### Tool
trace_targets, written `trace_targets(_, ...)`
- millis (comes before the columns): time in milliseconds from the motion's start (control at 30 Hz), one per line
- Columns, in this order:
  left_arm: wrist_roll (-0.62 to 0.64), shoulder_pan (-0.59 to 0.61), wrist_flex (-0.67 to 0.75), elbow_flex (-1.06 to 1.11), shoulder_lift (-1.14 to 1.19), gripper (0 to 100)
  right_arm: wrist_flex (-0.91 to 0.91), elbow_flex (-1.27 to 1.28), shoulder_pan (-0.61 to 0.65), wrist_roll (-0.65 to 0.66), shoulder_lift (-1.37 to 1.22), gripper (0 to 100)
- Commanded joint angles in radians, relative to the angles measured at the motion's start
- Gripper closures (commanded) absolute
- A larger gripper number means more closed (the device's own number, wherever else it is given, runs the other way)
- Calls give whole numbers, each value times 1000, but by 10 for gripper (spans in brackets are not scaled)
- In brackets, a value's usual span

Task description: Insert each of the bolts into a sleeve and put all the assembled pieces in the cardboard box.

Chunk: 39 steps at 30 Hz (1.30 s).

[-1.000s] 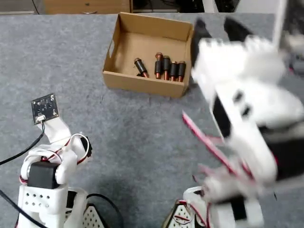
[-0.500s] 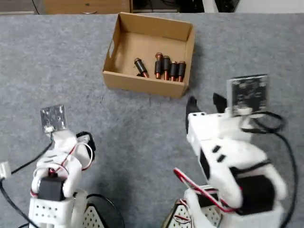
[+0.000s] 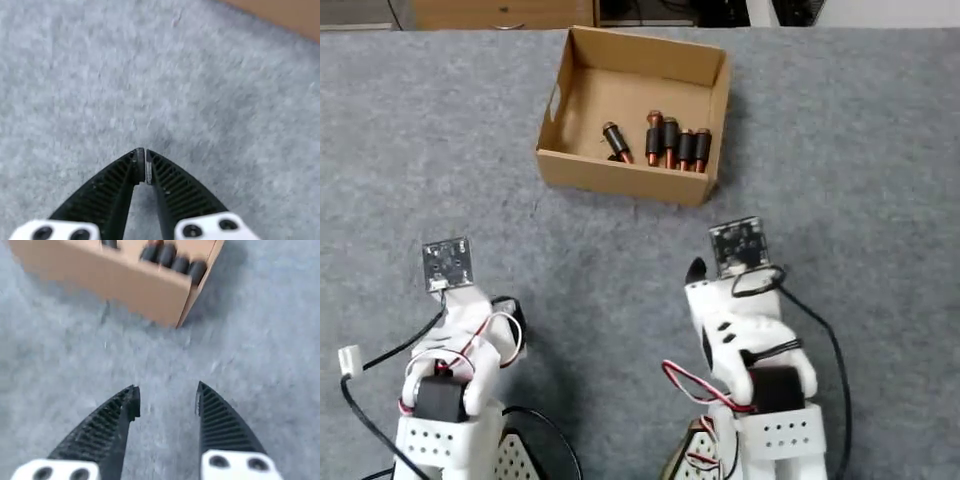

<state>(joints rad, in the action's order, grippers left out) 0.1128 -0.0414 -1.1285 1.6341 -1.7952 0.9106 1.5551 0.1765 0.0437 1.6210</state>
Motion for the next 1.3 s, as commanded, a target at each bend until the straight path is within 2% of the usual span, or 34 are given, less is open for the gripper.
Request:
trace_targets(0,-86,-12,17,34,-31,981,-12,76,-18,23,79,824)
trace_targets(100,-149,-3,12,57,-31,981,94,96,-12,23,145,824)
trace_targets(300,-155,-9,6,57,-30,981,264,117,-18,23,294,833)
trace_targets(433,-155,-11,3,57,-30,981,264,131,-18,18,295,998)
trace_targets(500,-155,-5,2,57,-30,981,267,133,-18,21,294,974)
trace_targets(567,-155,-5,2,57,-30,981,265,133,-18,21,294,998)
trace_targets(1267,-155,-8,2,57,-30,981,273,133,-18,23,294,997)
